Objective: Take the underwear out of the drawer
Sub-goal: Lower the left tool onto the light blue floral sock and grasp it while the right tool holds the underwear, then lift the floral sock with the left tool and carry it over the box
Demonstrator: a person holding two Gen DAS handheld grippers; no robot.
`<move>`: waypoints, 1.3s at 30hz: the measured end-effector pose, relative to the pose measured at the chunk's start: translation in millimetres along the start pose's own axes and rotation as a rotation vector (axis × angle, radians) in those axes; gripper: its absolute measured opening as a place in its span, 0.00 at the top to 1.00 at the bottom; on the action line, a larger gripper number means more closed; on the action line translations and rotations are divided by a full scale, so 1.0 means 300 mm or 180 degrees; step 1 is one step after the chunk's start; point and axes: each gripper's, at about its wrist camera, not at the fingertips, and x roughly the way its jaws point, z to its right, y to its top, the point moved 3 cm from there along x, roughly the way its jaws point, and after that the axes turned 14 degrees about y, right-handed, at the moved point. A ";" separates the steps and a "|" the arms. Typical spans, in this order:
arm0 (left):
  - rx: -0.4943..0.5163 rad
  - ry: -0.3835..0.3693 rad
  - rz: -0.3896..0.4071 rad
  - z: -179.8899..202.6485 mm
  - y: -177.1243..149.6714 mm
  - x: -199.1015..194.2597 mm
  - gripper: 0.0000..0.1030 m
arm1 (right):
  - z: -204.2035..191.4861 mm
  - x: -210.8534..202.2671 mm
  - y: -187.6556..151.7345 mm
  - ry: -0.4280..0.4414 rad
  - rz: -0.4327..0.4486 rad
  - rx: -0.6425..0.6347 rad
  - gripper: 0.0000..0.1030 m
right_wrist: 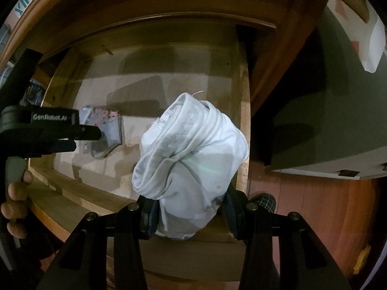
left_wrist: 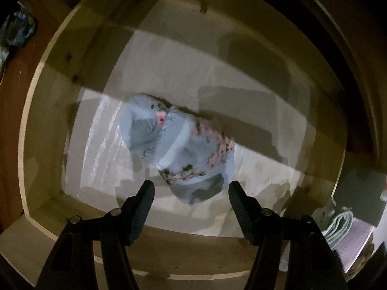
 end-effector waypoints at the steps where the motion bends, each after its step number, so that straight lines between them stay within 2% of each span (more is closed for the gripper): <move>1: -0.0020 -0.0012 -0.0019 0.006 0.006 0.004 0.37 | 0.000 0.001 0.000 0.0004 -0.0003 -0.0001 0.60; 7: -0.0292 -0.0025 -0.0235 0.010 0.038 0.056 0.37 | 0.002 0.001 0.000 0.0010 -0.0024 -0.0012 0.60; 12: -0.0391 -0.0019 -0.0382 0.006 0.063 0.097 0.37 | 0.002 0.003 0.001 0.0009 -0.0041 -0.0013 0.60; 19: -0.0129 0.0100 -0.0409 0.056 0.078 0.101 0.36 | -0.004 0.009 0.000 0.0019 -0.0089 -0.0037 0.60; 21: -0.0066 0.0151 -0.0380 0.061 0.076 0.098 0.41 | -0.004 0.009 -0.002 0.0020 -0.0095 -0.0040 0.60; 23: -0.0014 0.0265 -0.0363 0.077 0.067 0.102 0.56 | -0.005 0.010 -0.002 0.0017 -0.0101 -0.0042 0.59; 26: 0.0035 0.0251 -0.0366 0.071 0.066 0.099 0.65 | -0.004 0.012 0.000 0.0014 -0.0109 -0.0040 0.59; 31: 0.0080 0.0231 -0.0334 0.078 0.061 0.084 0.73 | -0.005 0.015 0.002 0.0014 -0.0113 -0.0042 0.59; 39: 0.0251 0.0380 -0.0098 0.105 0.017 0.032 0.75 | -0.009 0.023 -0.002 -0.0017 -0.0125 -0.0071 0.59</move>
